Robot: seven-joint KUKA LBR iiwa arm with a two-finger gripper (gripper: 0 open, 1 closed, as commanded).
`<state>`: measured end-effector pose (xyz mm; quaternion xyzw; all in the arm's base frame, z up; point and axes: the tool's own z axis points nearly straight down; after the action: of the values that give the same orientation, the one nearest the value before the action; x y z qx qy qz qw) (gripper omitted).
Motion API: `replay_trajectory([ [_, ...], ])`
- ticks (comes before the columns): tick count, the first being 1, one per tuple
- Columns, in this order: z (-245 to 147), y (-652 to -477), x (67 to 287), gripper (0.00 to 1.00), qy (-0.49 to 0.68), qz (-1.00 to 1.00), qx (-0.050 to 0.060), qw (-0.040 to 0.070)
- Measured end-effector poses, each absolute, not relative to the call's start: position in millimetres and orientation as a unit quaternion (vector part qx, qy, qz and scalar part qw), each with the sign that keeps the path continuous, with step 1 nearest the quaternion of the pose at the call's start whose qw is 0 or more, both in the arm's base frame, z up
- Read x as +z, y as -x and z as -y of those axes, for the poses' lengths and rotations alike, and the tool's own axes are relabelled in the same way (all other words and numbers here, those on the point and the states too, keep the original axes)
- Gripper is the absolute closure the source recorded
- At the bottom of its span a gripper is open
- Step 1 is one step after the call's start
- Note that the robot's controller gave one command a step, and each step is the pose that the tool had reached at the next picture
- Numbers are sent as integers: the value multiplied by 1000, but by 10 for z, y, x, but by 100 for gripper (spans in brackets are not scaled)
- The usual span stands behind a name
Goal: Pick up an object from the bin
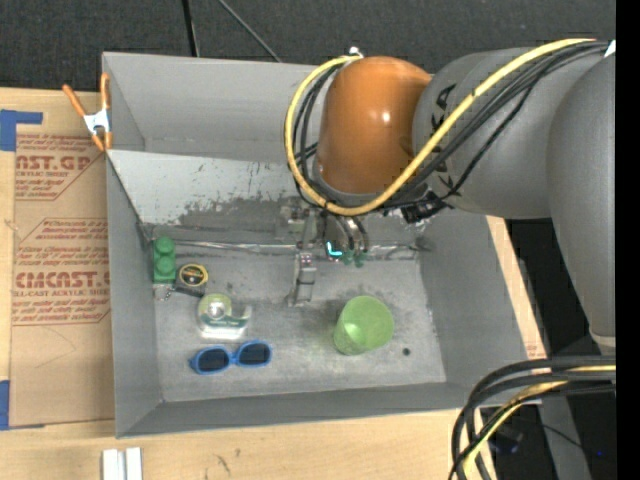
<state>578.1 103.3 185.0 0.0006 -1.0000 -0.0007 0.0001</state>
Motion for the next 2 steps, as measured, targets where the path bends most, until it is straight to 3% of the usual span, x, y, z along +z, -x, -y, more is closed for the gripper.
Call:
replay_trajectory([
  [1,-1593,-4935,1395,0,-113,994,-1,2],
  [2,-1821,-5311,2274,0,-397,918,0,-4],
])
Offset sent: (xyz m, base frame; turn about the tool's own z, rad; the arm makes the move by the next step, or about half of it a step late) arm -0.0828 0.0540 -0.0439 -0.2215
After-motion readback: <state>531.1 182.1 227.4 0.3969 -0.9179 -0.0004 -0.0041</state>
